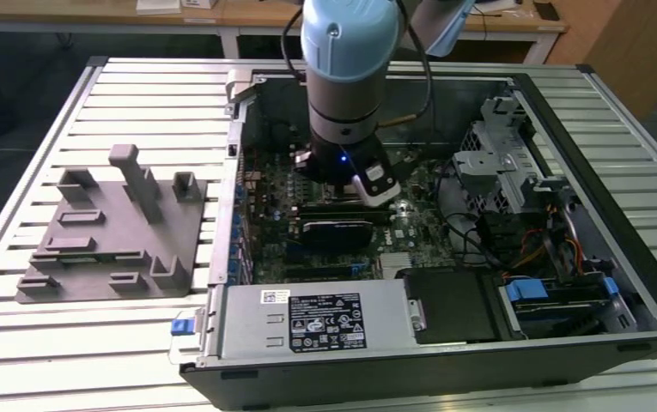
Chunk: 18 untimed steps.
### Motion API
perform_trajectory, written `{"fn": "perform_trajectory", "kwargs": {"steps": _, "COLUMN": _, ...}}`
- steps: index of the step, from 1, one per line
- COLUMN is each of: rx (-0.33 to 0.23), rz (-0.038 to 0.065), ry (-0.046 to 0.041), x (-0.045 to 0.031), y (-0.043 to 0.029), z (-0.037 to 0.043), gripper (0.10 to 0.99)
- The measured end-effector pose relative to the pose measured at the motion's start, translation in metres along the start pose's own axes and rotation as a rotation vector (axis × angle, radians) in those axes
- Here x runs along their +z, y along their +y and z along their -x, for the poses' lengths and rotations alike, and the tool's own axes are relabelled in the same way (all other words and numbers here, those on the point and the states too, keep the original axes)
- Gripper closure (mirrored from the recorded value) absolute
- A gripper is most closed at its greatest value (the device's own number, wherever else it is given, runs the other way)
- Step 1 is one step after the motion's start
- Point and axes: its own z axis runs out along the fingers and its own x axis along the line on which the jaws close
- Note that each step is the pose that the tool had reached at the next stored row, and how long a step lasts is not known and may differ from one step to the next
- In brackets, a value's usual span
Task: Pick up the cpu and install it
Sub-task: 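Install the second cpu locking lever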
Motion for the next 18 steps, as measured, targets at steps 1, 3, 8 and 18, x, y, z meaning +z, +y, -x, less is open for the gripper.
{"fn": "perform_trajectory", "kwargs": {"steps": 1, "rx": 0.0, "rz": -0.003, "ry": -0.0002, "x": 0.0008, "y": 0.0026, "z": 0.0007, "gripper": 0.98}}
{"fn": "perform_trajectory", "kwargs": {"steps": 3, "rx": -0.001, "rz": -0.011, "ry": -0.0003, "x": 0.0018, "y": 0.0064, "z": 0.0022, "gripper": 0.98}}
{"fn": "perform_trajectory", "kwargs": {"steps": 8, "rx": -0.002, "rz": -0.034, "ry": -0.0013, "x": 0.0043, "y": 0.014, "z": 0.0074, "gripper": 0.98}}
{"fn": "perform_trajectory", "kwargs": {"steps": 18, "rx": -0.005, "rz": -0.07, "ry": -0.0027, "x": 0.0079, "y": 0.0262, "z": 0.0131, "gripper": 0.98}}
